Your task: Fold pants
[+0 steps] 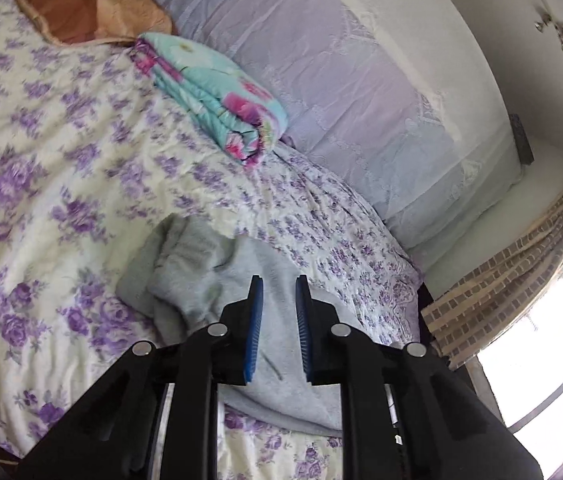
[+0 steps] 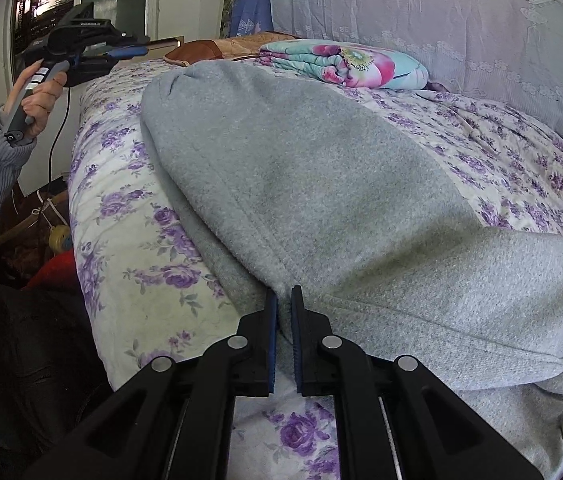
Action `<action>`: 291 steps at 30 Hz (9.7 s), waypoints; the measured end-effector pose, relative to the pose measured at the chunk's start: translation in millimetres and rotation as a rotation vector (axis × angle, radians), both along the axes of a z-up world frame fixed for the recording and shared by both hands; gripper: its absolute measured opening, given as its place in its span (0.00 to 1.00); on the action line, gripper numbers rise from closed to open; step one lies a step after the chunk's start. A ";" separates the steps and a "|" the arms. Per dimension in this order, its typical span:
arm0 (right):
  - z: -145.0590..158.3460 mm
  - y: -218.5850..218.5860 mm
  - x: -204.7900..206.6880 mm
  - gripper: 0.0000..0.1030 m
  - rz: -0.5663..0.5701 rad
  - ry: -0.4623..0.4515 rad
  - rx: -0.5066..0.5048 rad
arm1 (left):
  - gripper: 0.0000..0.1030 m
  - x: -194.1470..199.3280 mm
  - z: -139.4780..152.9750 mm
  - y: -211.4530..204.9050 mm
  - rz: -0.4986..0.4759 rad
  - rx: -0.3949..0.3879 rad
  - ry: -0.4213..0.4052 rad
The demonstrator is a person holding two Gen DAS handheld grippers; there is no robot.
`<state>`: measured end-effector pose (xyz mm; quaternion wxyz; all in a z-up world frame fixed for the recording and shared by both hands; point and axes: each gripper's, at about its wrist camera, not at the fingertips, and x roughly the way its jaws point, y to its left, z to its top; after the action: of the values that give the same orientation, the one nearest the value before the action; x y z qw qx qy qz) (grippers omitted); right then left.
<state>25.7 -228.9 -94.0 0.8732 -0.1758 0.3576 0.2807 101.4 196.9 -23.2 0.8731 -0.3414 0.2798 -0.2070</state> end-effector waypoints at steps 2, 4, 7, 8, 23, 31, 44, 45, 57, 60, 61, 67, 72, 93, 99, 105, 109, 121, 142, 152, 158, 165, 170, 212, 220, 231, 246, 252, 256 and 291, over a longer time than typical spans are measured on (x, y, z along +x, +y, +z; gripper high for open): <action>-0.1 0.9 -1.0 0.08 -0.003 -0.007 -0.006 | 0.14 9.4 6.4 -24.5 -0.035 0.056 -0.011; -0.6 0.4 -2.0 0.08 -0.009 -0.012 -0.002 | 0.16 22.0 0.3 -43.2 -0.048 0.091 0.008; -1.1 -2.2 -3.6 0.08 -0.020 -0.018 0.013 | 0.16 42.5 -27.1 -54.9 -0.006 0.169 0.086; -1.5 -2.7 -4.6 0.09 -0.022 -0.020 0.017 | 0.16 48.9 -40.7 -52.9 0.020 0.195 0.128; 66.8 -3.9 -17.2 0.52 0.047 -0.107 0.102 | 0.23 15.7 -13.1 -63.8 -0.023 0.190 0.026; 57.5 26.9 41.9 0.67 -0.040 -0.132 0.076 | 0.50 36.5 -28.1 -141.0 -0.104 0.371 0.058; 12.5 -25.2 38.1 0.75 -0.165 0.025 0.113 | 0.74 27.6 -64.8 -159.6 -0.108 0.502 0.051; 19.8 -31.1 33.0 0.75 -0.169 0.010 0.151 | 0.77 25.2 -60.1 -159.8 -0.117 0.465 0.041; 75.3 -196.6 40.1 0.79 -0.649 -0.010 0.569 | 0.89 31.7 -66.6 -230.2 -0.326 0.449 0.016; 52.2 -244.2 46.4 0.79 -0.791 0.119 0.743 | 0.90 33.7 -79.6 -232.3 -0.333 0.462 0.032; 41.3 -255.8 47.9 0.78 -0.821 0.177 0.811 | 0.94 33.4 -77.9 -230.2 -0.336 0.442 0.024; 8.1 -281.9 76.1 0.74 -0.896 0.318 0.903 | 0.95 36.7 -81.6 -230.0 -0.349 0.435 0.033; -18.6 -287.0 99.4 0.73 -0.953 0.437 0.885 | 0.95 34.9 -81.3 -228.5 -0.350 0.427 0.029; 71.8 -261.9 46.7 0.14 -0.771 0.098 0.889 | 0.95 30.5 -80.8 -228.4 -0.349 0.419 0.019; 59.5 -281.2 -22.5 0.14 -0.866 0.120 0.907 | 0.95 31.2 -80.0 -221.2 -0.354 0.366 0.016; -11.7 -311.0 -44.3 0.19 -1.025 0.266 0.993 | 0.95 31.4 -80.3 -221.6 -0.358 0.376 0.019; -5.5 -300.7 -62.7 0.54 -0.983 0.261 1.006 | 0.95 30.7 -80.5 -221.5 -0.358 0.378 0.018; -27.1 -283.4 -36.9 0.97 -1.031 0.253 1.132 | 0.95 26.7 -81.1 -223.8 -0.361 0.417 0.017; 45.6 -241.6 -40.5 0.71 -0.789 -0.088 0.747 | 0.95 2.7 -62.2 -273.1 -0.482 0.492 -0.025; -1.7 -206.0 15.6 0.72 -0.667 0.184 0.544 | 0.95 -23.7 -81.7 -271.6 -0.538 0.658 -0.054; 52.7 -166.5 31.9 0.86 -0.544 0.079 0.531 | 0.95 3.0 -36.9 -261.4 -0.466 0.548 -0.100; 85.1 -114.6 134.9 0.97 -0.359 0.287 0.806 | 0.95 88.2 -71.5 -274.2 -0.447 0.505 0.163; 60.6 -71.3 214.1 0.97 -0.246 0.547 0.885 | 0.95 44.8 -82.6 -273.4 -0.448 0.645 0.030; 27.4 15.8 308.5 0.95 -0.142 0.771 0.936 | 0.95 42.8 -80.7 -233.0 -0.450 0.377 0.016; 8.1 65.4 271.7 0.95 -0.001 0.868 0.581 | 0.95 44.9 -80.6 -231.1 -0.451 0.368 0.015; 5.4 69.5 291.1 0.97 0.071 0.963 0.872 | 0.95 47.0 -80.3 -229.1 -0.452 0.365 0.015; -2.8 46.1 275.7 0.19 -0.093 0.625 0.515 | 0.95 46.7 -81.1 -227.9 -0.450 0.353 0.021; 54.6 43.2 226.7 0.46 -0.141 0.191 0.278 | 0.95 49.0 -81.7 -226.9 -0.450 0.349 0.020; 49.6 66.2 193.1 0.45 -0.025 0.210 0.223 | 0.95 47.3 -81.5 -226.5 -0.448 0.345 0.018; 24.3 37.2 173.4 0.85 -0.203 0.236 0.403 | 0.95 29.7 -21.5 -135.0 -0.081 0.485 -0.063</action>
<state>199.1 -191.7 -69.7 0.8665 0.0724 0.4098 0.2758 131.1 62.0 -44.7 0.9288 -0.1036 0.3074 -0.1792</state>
